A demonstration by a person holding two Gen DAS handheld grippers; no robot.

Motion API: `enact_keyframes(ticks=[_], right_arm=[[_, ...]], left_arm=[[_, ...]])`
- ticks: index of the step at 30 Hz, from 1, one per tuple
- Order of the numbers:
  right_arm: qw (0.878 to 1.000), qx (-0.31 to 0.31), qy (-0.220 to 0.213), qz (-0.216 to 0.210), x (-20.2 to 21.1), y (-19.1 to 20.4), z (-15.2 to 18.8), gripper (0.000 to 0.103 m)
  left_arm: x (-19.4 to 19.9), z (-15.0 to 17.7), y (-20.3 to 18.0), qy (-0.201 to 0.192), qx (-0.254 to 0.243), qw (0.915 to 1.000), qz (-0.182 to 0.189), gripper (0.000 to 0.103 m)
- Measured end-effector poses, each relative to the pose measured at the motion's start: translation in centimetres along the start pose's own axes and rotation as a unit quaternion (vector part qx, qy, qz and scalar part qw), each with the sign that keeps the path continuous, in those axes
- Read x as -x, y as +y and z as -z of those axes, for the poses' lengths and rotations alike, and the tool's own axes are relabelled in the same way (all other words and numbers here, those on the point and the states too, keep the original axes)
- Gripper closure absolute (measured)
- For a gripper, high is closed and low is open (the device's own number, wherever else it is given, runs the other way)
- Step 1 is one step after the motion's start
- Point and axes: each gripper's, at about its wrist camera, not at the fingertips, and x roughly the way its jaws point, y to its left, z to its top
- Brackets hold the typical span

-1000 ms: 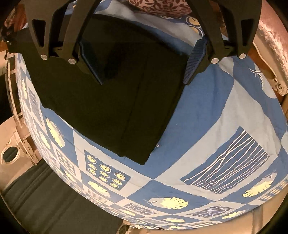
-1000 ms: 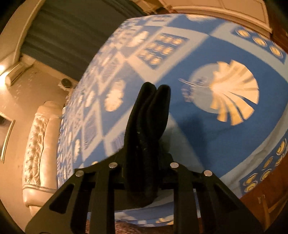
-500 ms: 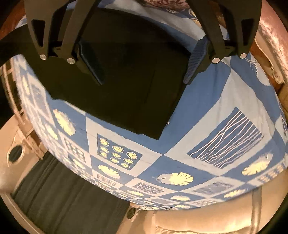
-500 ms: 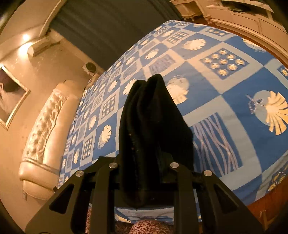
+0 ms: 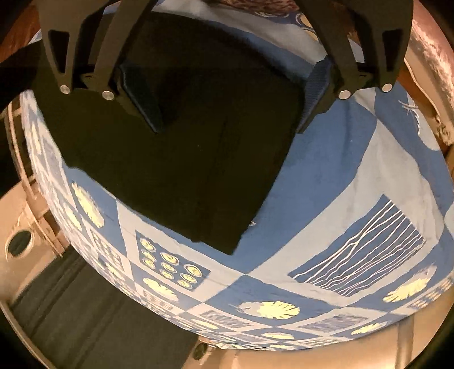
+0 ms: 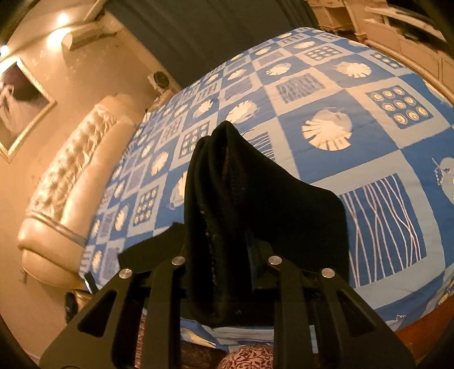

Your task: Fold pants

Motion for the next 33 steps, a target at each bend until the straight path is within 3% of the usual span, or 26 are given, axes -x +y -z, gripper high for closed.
enact_keyframes(ticks=[10, 20, 26, 30, 33], right_arm=[[0.998, 0.034, 0.056, 0.013, -8.1, 4.5, 3.9, 0.082], [0.988, 0.076, 0.108, 0.074, -15.8, 6.7, 8.4, 0.080], [0.985, 0.083, 0.121, 0.090, -18.0, 6.9, 10.2, 0.065], [0.989, 0.061, 0.126, 0.056, -18.5, 7.2, 11.1, 0.044], [0.989, 0.051, 0.138, 0.023, -18.9, 7.9, 11.9, 0.038]], left_arm=[[-0.1, 0.0, 0.1, 0.002, -0.001, 1.0000, 0.000, 0.009], [-0.1, 0.1, 0.1, 0.002, -0.001, 1.0000, 0.000, 0.009], [-0.1, 0.1, 0.1, 0.002, -0.001, 1.0000, 0.000, 0.008], [-0.1, 0.1, 0.1, 0.002, -0.001, 1.0000, 0.000, 0.008], [-0.1, 0.1, 0.1, 0.002, -0.001, 1.0000, 0.000, 0.007]])
